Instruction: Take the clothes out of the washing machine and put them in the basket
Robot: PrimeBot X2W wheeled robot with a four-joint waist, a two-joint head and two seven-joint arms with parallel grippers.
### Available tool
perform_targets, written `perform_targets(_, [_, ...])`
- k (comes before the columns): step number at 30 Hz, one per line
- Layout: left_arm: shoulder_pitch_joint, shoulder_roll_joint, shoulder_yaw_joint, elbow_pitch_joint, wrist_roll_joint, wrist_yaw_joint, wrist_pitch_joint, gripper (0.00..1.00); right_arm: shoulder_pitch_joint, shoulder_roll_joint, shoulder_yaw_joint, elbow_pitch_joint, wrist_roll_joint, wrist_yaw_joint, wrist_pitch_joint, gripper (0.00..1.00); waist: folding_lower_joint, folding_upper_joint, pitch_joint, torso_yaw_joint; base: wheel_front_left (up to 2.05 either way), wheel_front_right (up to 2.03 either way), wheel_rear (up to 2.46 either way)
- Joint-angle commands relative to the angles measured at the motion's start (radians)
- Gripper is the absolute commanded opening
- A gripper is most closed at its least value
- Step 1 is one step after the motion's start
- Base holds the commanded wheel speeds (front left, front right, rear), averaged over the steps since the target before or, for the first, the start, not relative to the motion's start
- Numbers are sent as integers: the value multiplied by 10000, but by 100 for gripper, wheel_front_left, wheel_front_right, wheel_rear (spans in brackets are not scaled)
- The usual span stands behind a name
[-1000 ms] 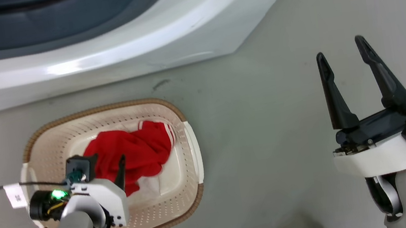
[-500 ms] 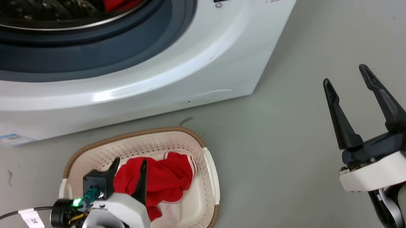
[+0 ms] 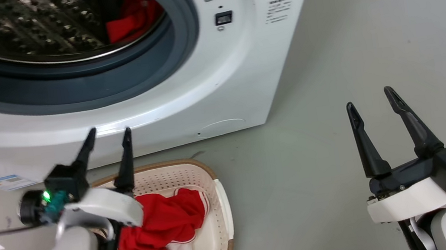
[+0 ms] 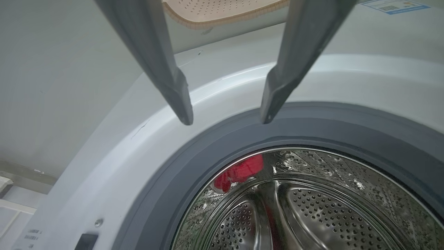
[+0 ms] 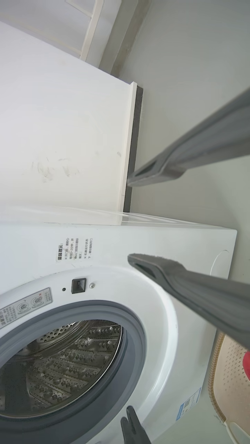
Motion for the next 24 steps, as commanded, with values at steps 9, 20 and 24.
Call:
perform_targets(9, [-3074,1244,99,-14,-273,-113,1780,100,-268,7,176,-191,506,-7,-24,100,2,0,1505,-1079,0,0,0])
perform_targets(20, [-7162,2854,236,1010,-905,-142,5439,100,-768,11,586,-274,1470,-7,-24,100,2,0,3390,-2357,0,0,0])
perform_targets(24, [-8310,3406,34,1574,-1066,-152,6301,100,-899,13,831,-375,1821,-7,-25,100,2,0,3853,-2855,0,0,0])
